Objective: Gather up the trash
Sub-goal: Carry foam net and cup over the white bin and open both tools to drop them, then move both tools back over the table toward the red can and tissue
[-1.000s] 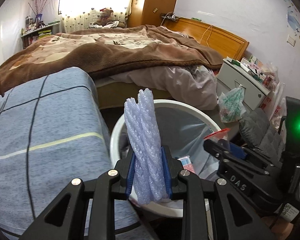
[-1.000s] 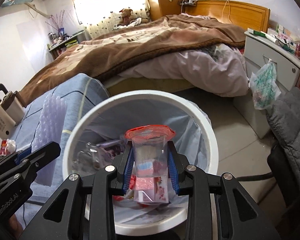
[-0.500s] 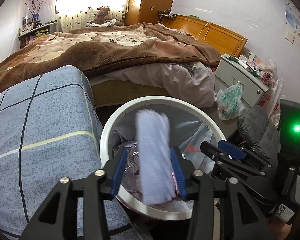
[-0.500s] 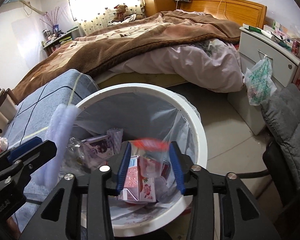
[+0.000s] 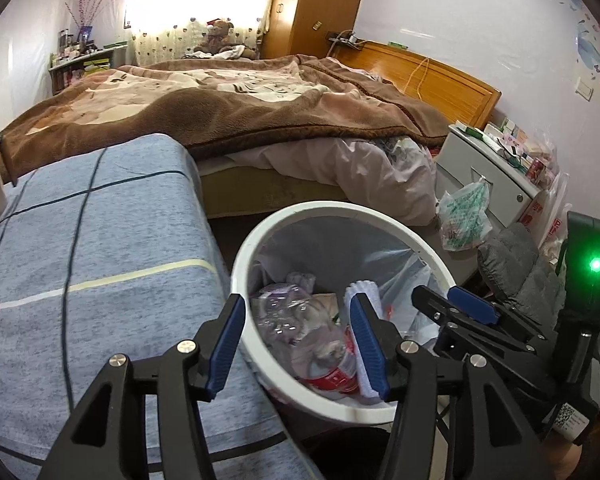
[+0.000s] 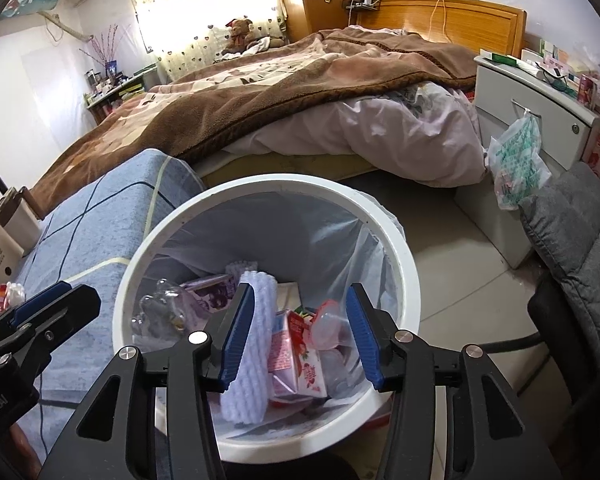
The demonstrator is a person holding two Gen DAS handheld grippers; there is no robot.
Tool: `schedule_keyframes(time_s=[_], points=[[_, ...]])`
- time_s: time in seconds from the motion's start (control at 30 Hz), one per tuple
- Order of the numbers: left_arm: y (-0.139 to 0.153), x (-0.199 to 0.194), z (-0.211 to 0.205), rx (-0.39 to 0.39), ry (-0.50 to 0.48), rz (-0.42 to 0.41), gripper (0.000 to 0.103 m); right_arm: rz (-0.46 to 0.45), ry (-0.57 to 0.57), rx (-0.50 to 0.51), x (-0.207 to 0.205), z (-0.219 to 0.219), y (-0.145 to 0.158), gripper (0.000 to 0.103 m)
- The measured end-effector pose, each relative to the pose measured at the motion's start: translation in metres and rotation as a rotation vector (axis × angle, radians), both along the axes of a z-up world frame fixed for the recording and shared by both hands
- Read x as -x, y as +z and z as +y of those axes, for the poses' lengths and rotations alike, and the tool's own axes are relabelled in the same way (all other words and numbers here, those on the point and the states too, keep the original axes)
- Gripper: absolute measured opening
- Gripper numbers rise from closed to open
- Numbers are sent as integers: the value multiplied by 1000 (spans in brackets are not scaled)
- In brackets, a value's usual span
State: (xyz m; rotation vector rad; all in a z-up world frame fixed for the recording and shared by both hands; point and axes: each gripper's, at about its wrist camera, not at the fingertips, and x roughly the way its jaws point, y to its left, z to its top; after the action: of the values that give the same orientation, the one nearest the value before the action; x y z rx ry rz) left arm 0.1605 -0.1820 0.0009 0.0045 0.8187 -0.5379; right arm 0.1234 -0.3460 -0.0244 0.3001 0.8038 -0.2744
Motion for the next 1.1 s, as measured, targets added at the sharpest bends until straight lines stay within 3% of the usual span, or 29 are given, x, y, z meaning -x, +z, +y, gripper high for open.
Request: schedule_keyframes(time_s=[1.1], points=[[5, 11, 144, -35, 295, -74, 60, -80, 266, 7, -17, 134, 23, 50]])
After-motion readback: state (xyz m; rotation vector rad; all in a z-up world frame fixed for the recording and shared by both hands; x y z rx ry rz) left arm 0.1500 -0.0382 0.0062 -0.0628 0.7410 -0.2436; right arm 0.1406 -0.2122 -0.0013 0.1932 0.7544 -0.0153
